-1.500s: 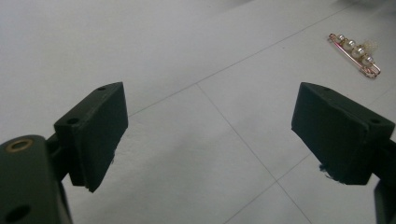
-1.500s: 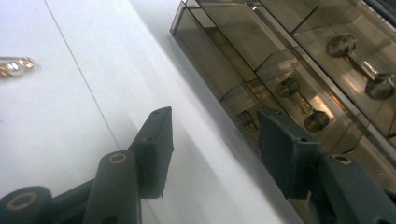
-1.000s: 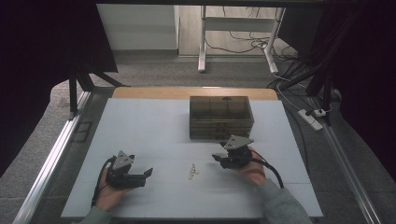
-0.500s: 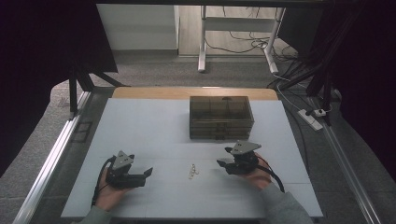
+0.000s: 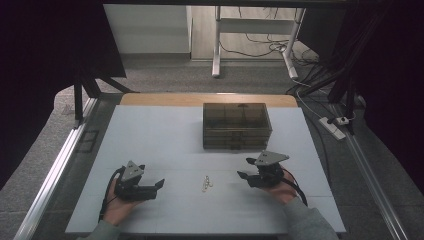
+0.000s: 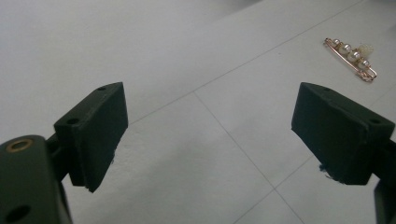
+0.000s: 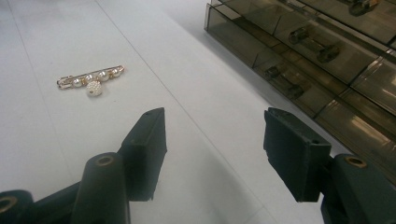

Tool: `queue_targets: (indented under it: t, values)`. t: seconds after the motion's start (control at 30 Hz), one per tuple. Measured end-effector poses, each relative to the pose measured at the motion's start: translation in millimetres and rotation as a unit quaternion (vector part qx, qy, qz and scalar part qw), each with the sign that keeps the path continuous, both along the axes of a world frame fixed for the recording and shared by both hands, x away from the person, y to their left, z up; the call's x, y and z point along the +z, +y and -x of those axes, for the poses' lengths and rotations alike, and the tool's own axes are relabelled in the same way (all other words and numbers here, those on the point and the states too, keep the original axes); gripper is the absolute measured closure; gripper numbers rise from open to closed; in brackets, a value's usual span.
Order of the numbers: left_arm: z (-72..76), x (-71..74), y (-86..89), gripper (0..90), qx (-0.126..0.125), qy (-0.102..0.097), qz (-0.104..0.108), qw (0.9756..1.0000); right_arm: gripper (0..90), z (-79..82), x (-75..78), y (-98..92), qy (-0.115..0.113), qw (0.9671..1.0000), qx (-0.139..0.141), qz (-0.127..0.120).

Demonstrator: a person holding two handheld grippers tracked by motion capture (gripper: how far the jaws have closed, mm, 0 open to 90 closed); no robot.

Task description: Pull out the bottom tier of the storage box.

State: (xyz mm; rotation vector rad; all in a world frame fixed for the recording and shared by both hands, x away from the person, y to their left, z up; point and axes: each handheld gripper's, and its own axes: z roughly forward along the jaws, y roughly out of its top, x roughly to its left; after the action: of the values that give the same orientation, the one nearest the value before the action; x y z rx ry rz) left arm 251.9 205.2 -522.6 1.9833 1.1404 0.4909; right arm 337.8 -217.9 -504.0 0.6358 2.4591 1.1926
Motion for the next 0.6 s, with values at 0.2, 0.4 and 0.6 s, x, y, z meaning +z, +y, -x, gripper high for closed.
queue_targets:
  t: [0.2, 0.4, 0.6]
  values:
    - [-1.7, 1.9, -2.5, 11.9, -0.007, -0.002, -0.001, 1.0000, 38.9, -2.1, 3.2, -1.8, 0.000, 1.0000, 0.005, 0.000]
    - [-7.3, 4.1, -8.8, 12.0, -0.018, -0.005, -0.006, 0.9998, 39.1, -4.0, 4.0, -3.9, 0.004, 0.9999, 0.006, -0.009]
    - [-13.1, 6.3, -14.5, 12.1, -0.027, -0.003, -0.005, 0.9996, 39.3, -4.6, 4.3, -4.0, 0.003, 1.0000, 0.003, -0.007]
